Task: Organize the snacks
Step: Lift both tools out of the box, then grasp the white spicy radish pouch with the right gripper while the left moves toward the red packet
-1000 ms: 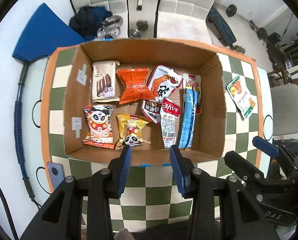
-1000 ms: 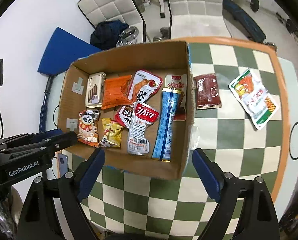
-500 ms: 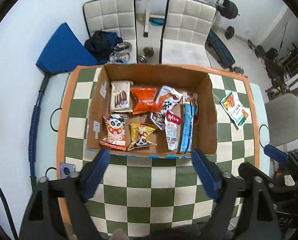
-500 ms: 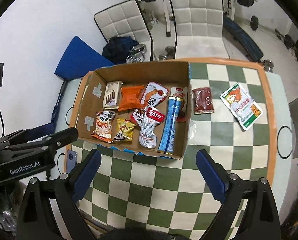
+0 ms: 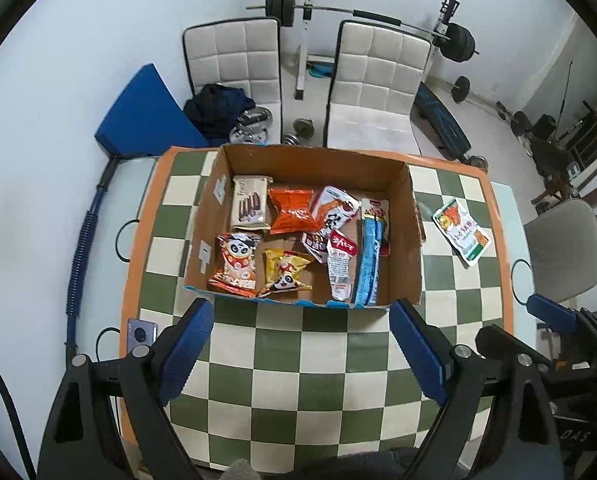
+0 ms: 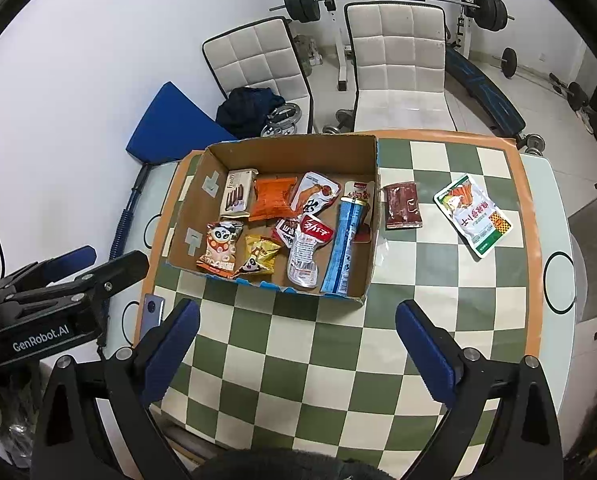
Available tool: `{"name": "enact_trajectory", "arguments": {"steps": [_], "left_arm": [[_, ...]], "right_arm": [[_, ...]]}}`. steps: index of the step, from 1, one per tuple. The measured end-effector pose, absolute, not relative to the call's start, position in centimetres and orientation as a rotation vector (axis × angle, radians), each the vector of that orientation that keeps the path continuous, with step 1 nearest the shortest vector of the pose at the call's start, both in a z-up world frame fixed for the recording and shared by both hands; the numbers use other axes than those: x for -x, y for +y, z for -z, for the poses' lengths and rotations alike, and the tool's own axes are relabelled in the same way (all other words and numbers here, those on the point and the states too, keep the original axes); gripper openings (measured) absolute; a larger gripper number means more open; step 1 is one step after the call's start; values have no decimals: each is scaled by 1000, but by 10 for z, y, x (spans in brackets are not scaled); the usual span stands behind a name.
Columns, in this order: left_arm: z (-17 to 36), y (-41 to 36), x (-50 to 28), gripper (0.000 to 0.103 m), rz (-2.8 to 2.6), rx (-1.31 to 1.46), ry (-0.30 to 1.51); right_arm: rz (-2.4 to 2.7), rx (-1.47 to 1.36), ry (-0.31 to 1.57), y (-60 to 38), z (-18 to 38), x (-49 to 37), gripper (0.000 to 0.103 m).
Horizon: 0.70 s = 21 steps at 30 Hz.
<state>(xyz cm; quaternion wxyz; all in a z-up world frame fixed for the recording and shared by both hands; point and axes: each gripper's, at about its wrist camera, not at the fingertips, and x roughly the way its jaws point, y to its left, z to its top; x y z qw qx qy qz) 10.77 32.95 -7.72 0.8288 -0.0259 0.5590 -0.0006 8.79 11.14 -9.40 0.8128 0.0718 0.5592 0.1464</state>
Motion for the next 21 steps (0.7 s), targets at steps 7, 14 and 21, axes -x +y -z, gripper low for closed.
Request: {"name": "enact_trajectory", "arguments": {"steps": [7,14,21], "left_arm": [[78,303,-115,90,-5,19,1145],[94,229,-160,90,29,-74,1169],[140,144,-243,90,83,-239,1273]], "right_arm": [[-362,-224,1188,84,101,-90,101],[-255,-251,1194,2,121,-115,101],[-144,-233,1284,-87,181,-176,101]]}}
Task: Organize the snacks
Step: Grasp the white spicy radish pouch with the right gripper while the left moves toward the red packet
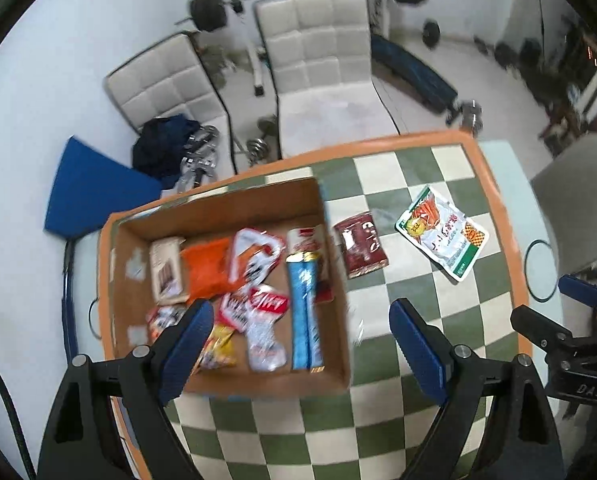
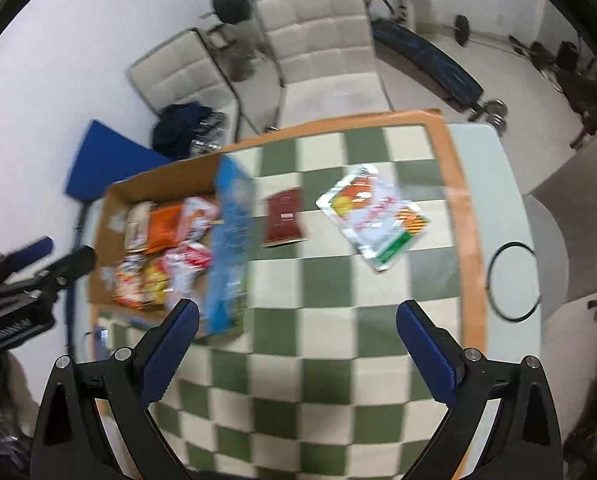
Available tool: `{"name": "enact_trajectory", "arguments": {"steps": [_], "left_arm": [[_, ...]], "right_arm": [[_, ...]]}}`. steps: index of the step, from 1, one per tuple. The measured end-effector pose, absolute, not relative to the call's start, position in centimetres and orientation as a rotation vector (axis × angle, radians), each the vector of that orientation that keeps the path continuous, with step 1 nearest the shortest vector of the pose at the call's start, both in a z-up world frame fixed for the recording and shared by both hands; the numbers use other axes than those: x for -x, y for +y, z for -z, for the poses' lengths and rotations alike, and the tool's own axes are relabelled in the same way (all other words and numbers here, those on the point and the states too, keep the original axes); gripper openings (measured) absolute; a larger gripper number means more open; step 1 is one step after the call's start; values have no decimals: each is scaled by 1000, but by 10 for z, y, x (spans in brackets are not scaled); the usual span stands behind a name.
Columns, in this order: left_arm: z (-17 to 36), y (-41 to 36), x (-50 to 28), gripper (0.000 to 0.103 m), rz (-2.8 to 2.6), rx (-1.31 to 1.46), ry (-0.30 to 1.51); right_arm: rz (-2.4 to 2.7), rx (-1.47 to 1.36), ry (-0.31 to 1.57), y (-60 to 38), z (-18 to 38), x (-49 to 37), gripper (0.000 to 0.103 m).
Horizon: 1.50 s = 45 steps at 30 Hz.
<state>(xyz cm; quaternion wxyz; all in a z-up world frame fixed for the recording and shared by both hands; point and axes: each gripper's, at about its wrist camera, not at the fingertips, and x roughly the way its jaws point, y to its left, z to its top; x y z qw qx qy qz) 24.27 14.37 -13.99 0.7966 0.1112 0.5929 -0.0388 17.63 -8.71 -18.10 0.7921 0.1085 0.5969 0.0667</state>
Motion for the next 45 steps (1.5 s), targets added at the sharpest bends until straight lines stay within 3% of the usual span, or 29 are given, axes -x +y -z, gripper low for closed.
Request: {"name": "enact_trajectory", "arguments": {"steps": [12,19,25,31,38,45], "left_arm": [[242,76,-355,90,-38,-445,1460],[278,64,-377,88,-58,-416,1544],[295,47,-376,88,-109,-455,1512],[292,46,-373,88,-143,-466,1483],[241,36,-356,88,-125,-458,1319],[219,27,-343,88,-88,-446,1282]], "right_arm": [[-174,-130,1468,-113,335,-311,101],[-212,18,1516,-79,387,-338,101],[-150,71,1534,-97,409,-332,100],[-87,5,1551,-145,413,-325,100],[-143,-110,1495,-155,399,-330,100],[-249,162,1436,-87,407,-336,101]]}}
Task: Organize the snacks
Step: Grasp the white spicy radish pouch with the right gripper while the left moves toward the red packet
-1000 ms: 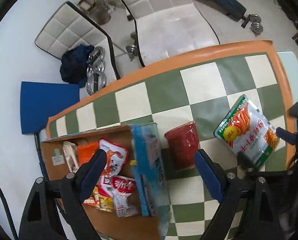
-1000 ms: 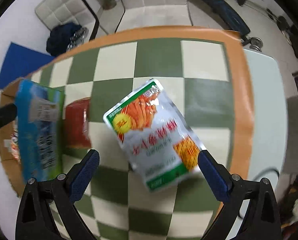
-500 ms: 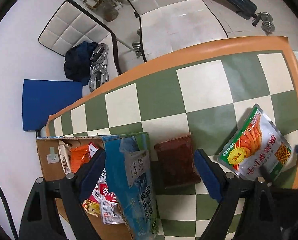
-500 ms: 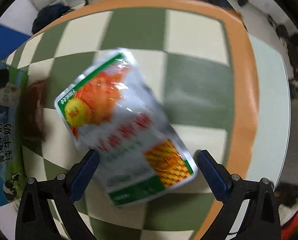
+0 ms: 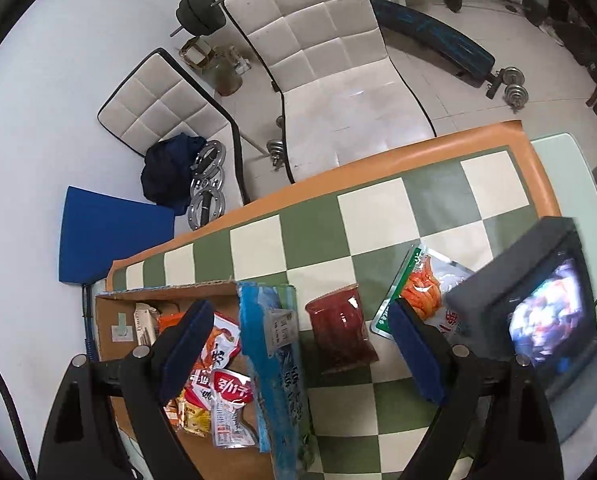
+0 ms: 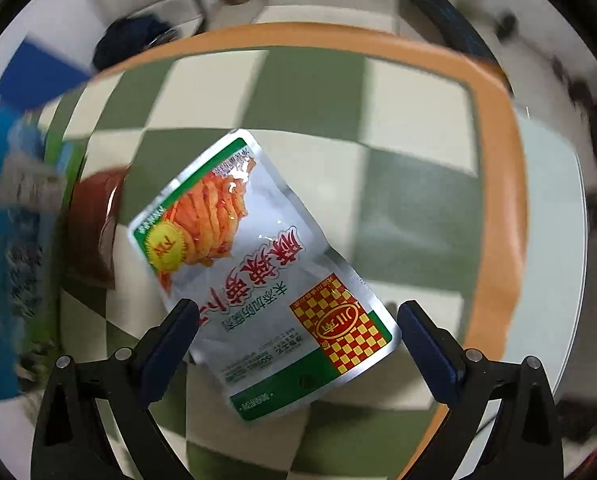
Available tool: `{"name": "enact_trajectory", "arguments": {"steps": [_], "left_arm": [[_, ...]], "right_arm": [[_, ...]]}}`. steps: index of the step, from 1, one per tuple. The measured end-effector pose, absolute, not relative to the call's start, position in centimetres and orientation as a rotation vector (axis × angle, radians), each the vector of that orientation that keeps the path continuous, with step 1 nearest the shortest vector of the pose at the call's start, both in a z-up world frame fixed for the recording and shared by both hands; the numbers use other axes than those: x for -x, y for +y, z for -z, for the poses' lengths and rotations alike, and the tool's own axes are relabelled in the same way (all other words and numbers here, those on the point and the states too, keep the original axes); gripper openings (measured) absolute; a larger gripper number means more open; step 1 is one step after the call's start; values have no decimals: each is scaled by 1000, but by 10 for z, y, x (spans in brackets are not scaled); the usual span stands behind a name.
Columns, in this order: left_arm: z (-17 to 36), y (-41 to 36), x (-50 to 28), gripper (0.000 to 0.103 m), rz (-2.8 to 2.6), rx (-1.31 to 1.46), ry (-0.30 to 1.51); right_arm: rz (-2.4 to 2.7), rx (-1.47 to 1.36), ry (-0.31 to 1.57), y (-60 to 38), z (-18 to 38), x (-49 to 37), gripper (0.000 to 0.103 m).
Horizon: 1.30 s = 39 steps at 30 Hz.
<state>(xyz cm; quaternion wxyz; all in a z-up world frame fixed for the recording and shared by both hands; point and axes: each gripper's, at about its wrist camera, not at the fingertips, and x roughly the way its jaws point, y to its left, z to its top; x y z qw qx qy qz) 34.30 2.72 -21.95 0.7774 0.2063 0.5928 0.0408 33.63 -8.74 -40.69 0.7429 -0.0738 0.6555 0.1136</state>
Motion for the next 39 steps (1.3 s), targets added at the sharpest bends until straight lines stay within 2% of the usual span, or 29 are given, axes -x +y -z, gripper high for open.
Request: {"name": "enact_trajectory", "arguments": {"steps": [5,10,14,17,19,23,26,30,39], "left_arm": [[226,37,-339,88,-89,-408,1318],[234,33,-328,88,-74,-397,1336],[239,30,-320,88,-57,-376,1350],[237,37,-312,88,-69,-340,1353],[234,46,-307,88,-87,-319,1351],[222,67,-301,88,-150,-308,1324],[216,80,-301,88,-190,-303,1311],[211,90,-301,88,-215,-286,1307],[206,75,-294,88,-187,-296,1279]], "right_arm": [[-209,125,1487,-95,414,-337,103],[-89,219,1484,-132,413,-326,103],[-28,97,1546,-172,412,-324,102],[-149,-164,1491,-185,391,-325,102],[-263,-209,1459,-167,380,-335,102],[-540,166,1384,-91,369,-346,102],[-652,450,1386,-45,385,-347,102],[-650,672,1418,-14,411,-350,103],[-498,498,1443,-64,405,-353,103]]}}
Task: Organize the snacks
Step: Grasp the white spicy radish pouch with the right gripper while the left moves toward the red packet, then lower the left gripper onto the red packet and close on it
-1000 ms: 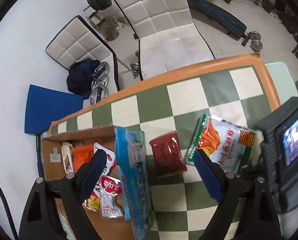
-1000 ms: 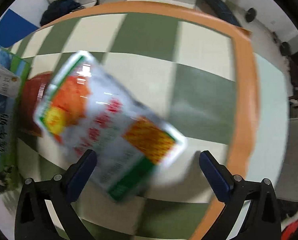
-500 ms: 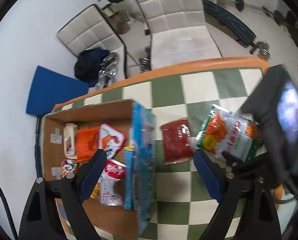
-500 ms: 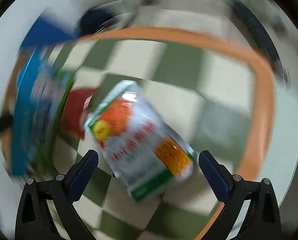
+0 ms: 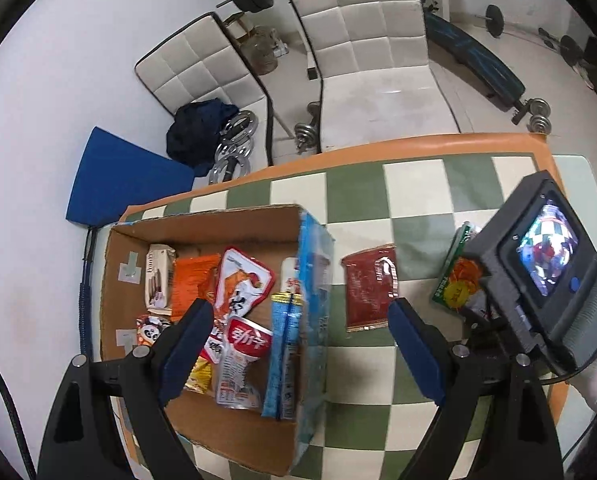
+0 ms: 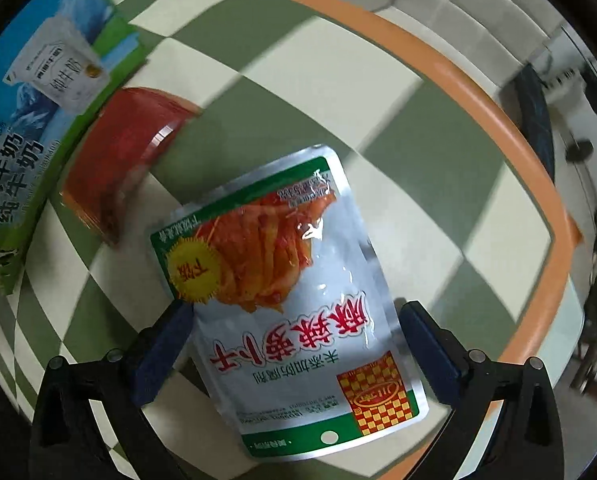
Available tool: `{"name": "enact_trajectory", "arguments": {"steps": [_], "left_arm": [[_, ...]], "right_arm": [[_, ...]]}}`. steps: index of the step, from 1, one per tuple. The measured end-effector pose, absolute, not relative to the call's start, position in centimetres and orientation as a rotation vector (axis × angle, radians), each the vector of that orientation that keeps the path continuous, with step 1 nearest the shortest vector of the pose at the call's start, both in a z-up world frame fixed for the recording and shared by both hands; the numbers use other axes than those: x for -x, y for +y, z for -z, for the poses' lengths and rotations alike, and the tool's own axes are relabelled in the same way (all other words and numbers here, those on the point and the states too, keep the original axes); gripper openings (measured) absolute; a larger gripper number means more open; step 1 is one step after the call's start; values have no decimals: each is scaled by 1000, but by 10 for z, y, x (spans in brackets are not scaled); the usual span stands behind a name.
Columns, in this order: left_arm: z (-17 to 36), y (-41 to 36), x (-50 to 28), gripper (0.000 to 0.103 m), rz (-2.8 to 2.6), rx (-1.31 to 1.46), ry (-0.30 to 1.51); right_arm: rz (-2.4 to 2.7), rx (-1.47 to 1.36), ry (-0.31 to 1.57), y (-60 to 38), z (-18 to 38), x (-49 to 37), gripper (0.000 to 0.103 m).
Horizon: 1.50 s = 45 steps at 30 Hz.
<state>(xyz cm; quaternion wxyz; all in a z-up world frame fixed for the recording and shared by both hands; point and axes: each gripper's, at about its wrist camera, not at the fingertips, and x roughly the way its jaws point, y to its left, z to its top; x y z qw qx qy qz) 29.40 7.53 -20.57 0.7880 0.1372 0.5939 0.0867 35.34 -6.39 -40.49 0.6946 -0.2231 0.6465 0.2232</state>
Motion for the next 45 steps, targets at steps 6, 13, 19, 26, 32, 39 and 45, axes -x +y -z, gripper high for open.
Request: {"name": "enact_trajectory", "arguments": {"steps": [6,13,19,26,32,39,45], "left_arm": [[223,38,-292,88,-118,-334,1303],[273,-6,-313,88,-52,-376,1402],[337,2,-347,88,-120,-410,1543],[371,34,-371,94,-194,-303,1647],[373,43,-375,94,-182,-234,1683],[378,58,-369,89,-105,-115,1699],[374,44,-351,89,-16,-96,1692]], "right_arm": [[-394,402,1471,-118,407,-342,103],[-270,283,1519,-173,414,-335,103],[-206,212,1552,-182,415,-341,103],[-190,193,1556,-177,424,-364,103],[-184,181,1574,-181,418,-360,103],[-210,188,1605,-180,434,-339,103],[-211,163,1615,-179,433,-337,103]]}}
